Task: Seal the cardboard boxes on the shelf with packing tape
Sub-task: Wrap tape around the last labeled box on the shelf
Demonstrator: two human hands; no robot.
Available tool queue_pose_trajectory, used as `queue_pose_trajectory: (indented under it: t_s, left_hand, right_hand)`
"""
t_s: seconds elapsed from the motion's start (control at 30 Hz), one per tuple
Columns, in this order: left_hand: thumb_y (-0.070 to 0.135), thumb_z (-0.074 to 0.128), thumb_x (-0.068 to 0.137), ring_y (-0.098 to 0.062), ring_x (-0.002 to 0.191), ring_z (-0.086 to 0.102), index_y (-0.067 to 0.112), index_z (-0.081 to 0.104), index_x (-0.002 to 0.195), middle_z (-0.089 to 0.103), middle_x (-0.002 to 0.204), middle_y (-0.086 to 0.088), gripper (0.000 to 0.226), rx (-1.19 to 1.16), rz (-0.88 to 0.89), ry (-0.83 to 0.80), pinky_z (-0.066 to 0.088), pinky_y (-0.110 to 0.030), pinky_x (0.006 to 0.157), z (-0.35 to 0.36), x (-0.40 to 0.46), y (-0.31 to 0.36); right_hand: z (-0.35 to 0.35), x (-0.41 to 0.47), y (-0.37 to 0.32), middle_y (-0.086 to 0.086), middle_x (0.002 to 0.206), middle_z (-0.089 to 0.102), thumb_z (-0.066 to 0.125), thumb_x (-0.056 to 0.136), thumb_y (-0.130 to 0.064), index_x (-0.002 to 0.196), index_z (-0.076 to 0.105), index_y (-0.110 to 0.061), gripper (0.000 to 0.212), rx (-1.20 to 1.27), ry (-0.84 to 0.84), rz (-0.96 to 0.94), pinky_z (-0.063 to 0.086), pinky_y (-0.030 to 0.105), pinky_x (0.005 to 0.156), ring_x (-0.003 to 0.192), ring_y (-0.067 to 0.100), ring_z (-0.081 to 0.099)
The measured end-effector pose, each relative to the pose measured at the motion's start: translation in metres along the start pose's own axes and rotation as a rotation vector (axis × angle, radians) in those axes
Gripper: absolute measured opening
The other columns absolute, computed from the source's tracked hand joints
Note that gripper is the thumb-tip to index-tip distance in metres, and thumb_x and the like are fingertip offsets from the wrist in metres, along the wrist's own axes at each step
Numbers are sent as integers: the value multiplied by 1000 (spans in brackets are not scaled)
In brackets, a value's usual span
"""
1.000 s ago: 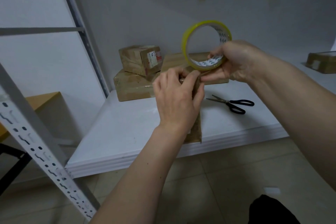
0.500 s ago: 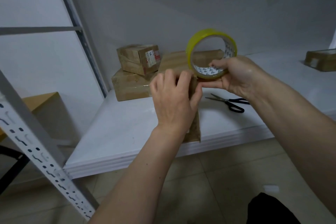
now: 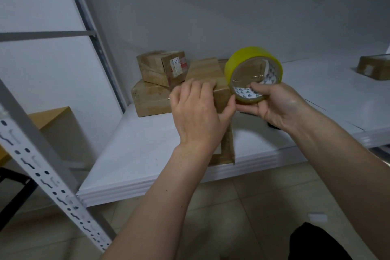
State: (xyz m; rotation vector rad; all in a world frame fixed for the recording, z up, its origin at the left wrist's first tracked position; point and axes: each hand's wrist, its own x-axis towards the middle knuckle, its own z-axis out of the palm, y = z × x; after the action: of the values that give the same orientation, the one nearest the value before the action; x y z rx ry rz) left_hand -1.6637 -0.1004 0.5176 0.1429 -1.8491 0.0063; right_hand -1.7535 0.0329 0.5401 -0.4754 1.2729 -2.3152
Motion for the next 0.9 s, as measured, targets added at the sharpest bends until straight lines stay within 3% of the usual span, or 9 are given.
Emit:
queue_pose_trajectory:
  t_s: [0.07,0.17,0.33,0.43,0.57,0.67,0.7,0.8,0.9]
  left_hand:
    - [48,64,80,-28,79,60,12,70,85,62,77,-6,37,6,30,-30,40,-37,89,-2,6,2]
    - [42,62,81,-31,74,55,13,66,84,57,77,-9,29,57,121,-123,38,-38,66,-8,16,4]
    - [34,58,85,-30,75,59,13,61,87,61,79,-5,22,58,219,-236,36,-38,67,-14,20,6]
    - [52,53,90,-34,99,61,15,62,108,66,105,-8,43,198,22,-442,43,-41,83,-23,27,7]
    - [73,49,84,-33,121,53,34,48,141,54,138,-4,69,146,-186,-651,42,-38,94,-30,35,-3]
    - [72,55,81,-30,119,55,41,55,136,58,135,4,63,33,-289,-531,44,-37,91,-34,31,-11]
    - [71,56,80,-29,119,56,43,57,132,60,133,8,59,-21,-352,-472,44,-36,90,-35,28,-14]
    - [67,58,80,-18,117,59,45,61,127,65,125,18,52,-261,-676,-312,47,-32,93,-41,14,-20]
    - [60,60,81,-10,118,57,36,62,130,63,128,11,54,-572,-1006,-167,43,-30,100,-38,-9,-19]
  right_hand:
    - [-3,-2,13,20,110,68,42,96,2,126,51,2,31,26,13,29,60,47,72,91,30,71]
    - [-3,-4,28,20,117,66,41,96,1,126,53,0,32,78,3,76,55,47,86,101,30,68]
    - [-4,-2,26,18,111,68,42,96,0,119,56,-3,27,52,33,71,53,49,91,98,30,67]
    - [0,-2,28,13,105,69,47,96,-4,108,60,-9,19,-67,51,63,50,53,92,100,30,65]
    - [2,-4,30,5,106,72,53,94,-19,118,60,-16,24,-208,85,130,36,62,100,103,25,67]
    - [17,-9,33,6,110,69,53,94,-29,117,58,-22,24,-264,102,169,29,66,98,106,24,63]
    - [25,-11,33,6,110,68,54,94,-32,112,59,-23,21,-287,97,175,35,61,94,103,22,63]
    - [52,-10,26,0,89,71,55,93,-35,96,65,-19,19,-382,83,83,49,26,64,68,8,67]
    - [80,-3,16,1,85,69,56,90,-35,85,65,-17,21,-696,113,-98,46,23,61,73,14,65]
